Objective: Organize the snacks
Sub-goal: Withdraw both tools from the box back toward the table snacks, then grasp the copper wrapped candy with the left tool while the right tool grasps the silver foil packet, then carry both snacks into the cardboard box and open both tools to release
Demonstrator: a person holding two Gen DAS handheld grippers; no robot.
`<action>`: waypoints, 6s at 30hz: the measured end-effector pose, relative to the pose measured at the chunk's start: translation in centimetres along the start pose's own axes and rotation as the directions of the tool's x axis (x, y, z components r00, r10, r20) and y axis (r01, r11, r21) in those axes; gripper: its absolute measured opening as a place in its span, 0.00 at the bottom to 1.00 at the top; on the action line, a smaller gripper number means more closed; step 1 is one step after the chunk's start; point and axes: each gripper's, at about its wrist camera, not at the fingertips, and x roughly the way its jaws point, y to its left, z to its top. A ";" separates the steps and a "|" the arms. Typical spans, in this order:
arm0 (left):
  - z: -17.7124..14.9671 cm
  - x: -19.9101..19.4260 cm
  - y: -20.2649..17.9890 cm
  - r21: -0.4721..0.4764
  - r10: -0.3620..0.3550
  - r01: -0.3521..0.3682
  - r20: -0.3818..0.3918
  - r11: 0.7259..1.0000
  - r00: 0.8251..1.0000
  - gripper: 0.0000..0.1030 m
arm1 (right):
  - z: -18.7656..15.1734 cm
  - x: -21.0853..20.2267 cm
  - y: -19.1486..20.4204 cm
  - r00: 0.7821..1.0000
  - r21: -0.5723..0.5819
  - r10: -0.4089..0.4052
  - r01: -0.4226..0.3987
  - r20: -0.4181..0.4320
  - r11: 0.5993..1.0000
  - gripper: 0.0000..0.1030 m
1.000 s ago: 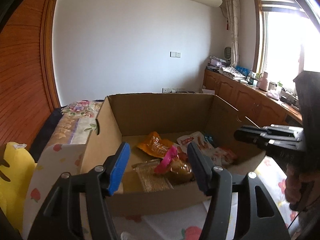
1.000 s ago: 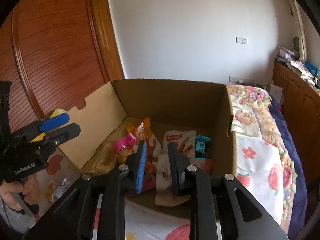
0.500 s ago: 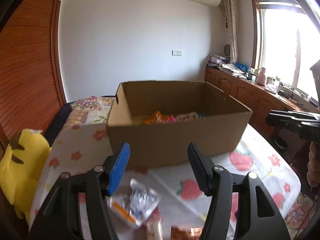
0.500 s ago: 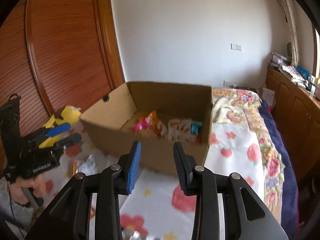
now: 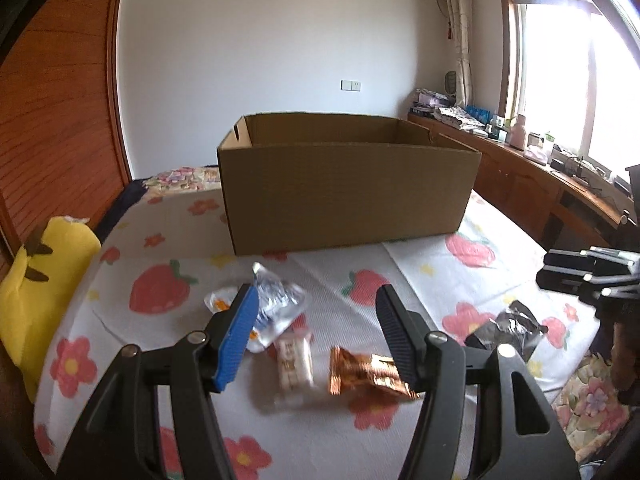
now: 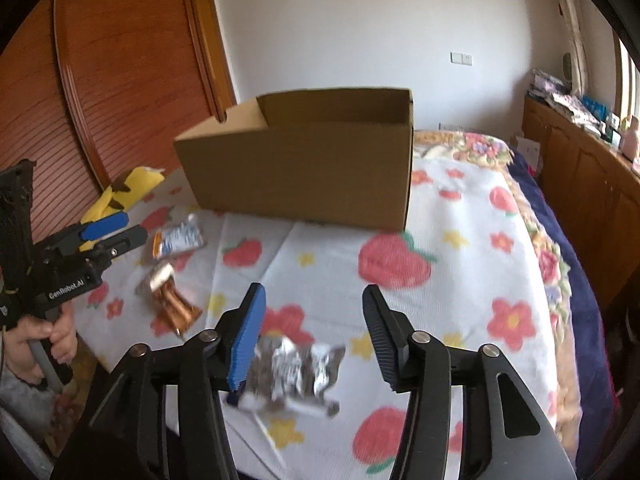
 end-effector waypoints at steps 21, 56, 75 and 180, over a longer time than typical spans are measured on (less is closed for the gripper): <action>-3.0 0.9 -2.6 0.041 -0.013 0.017 -0.087 0.999 0.996 0.62 | -4.4 3.9 0.0 0.995 0.068 0.045 -0.039 -0.093 0.997 0.59; -3.6 4.5 -3.7 0.079 0.005 0.012 -0.210 0.997 0.978 0.65 | -6.1 4.8 3.3 0.997 -0.074 -0.069 0.070 0.018 0.995 0.81; -4.1 4.4 -3.4 0.059 -0.008 0.018 -0.163 0.998 0.987 0.58 | -6.1 4.6 3.2 0.998 -0.072 -0.045 0.048 0.034 0.996 0.82; 6.4 -2.5 -2.9 0.085 -0.012 -0.001 0.145 0.996 0.989 0.19 | 6.1 -2.6 2.4 0.969 -0.122 0.016 0.015 0.247 0.992 0.14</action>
